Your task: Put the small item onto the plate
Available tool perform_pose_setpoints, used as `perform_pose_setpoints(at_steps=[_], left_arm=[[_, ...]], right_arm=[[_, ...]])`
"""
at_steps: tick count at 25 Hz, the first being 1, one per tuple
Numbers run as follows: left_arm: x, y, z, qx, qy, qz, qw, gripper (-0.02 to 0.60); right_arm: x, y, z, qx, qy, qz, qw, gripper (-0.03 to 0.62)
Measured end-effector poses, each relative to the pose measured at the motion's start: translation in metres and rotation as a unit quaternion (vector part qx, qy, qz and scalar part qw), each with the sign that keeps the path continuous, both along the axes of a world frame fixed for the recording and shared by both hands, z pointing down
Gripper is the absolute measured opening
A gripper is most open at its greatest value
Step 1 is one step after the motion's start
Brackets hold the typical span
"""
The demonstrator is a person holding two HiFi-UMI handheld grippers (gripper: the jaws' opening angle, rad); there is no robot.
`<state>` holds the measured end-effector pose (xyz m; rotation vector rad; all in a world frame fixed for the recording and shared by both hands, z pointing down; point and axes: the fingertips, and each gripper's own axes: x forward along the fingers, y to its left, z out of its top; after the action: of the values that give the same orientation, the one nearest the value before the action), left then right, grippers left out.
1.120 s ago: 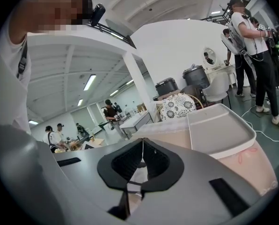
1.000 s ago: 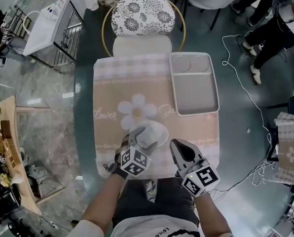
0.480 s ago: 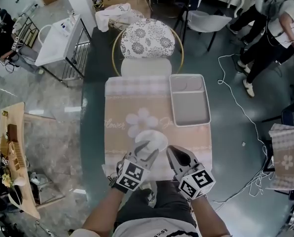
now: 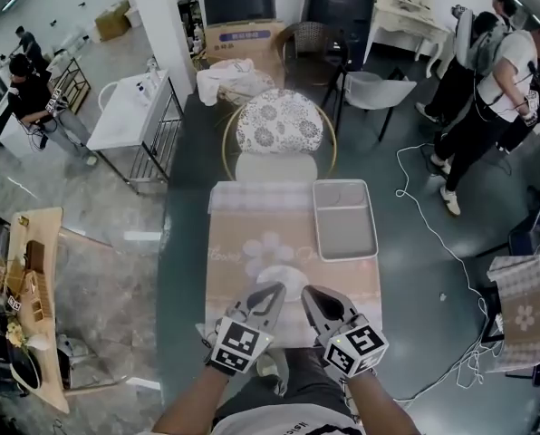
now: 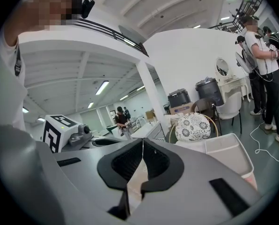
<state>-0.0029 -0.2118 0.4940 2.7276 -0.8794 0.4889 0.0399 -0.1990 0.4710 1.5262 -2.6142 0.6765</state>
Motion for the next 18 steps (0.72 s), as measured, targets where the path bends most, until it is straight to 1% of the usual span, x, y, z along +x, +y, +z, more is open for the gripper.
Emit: perform_pose_setpoints(at_steps=[1,4,8,14,18], left_arm=[[-0.001,0.003,-0.009,0.002,0.009,-0.001,1.0,0.007],[-0.004,0.014,-0.032,0.006,0.034,-0.003,0.9994,0.005],[-0.008,0.024,-0.06,0.018,0.055,-0.005,0.9983,0.005],[-0.011,0.041,-0.087,0.038,0.07,-0.005,0.9968,0.005],[-0.014,0.055,-0.102,0.048,0.081,-0.007,0.9955,0.005]], right_arm=[[-0.002,0.002,-0.006,0.004,0.0,-0.001,1.0,0.015],[-0.007,0.008,-0.023,0.015,0.002,-0.004,1.0,0.015],[-0.013,0.014,-0.041,0.029,-0.001,-0.007,1.0,0.015],[-0.022,0.027,-0.065,0.05,0.009,-0.014,0.999,0.015],[-0.025,0.037,-0.08,0.062,0.008,-0.012,0.998,0.015]])
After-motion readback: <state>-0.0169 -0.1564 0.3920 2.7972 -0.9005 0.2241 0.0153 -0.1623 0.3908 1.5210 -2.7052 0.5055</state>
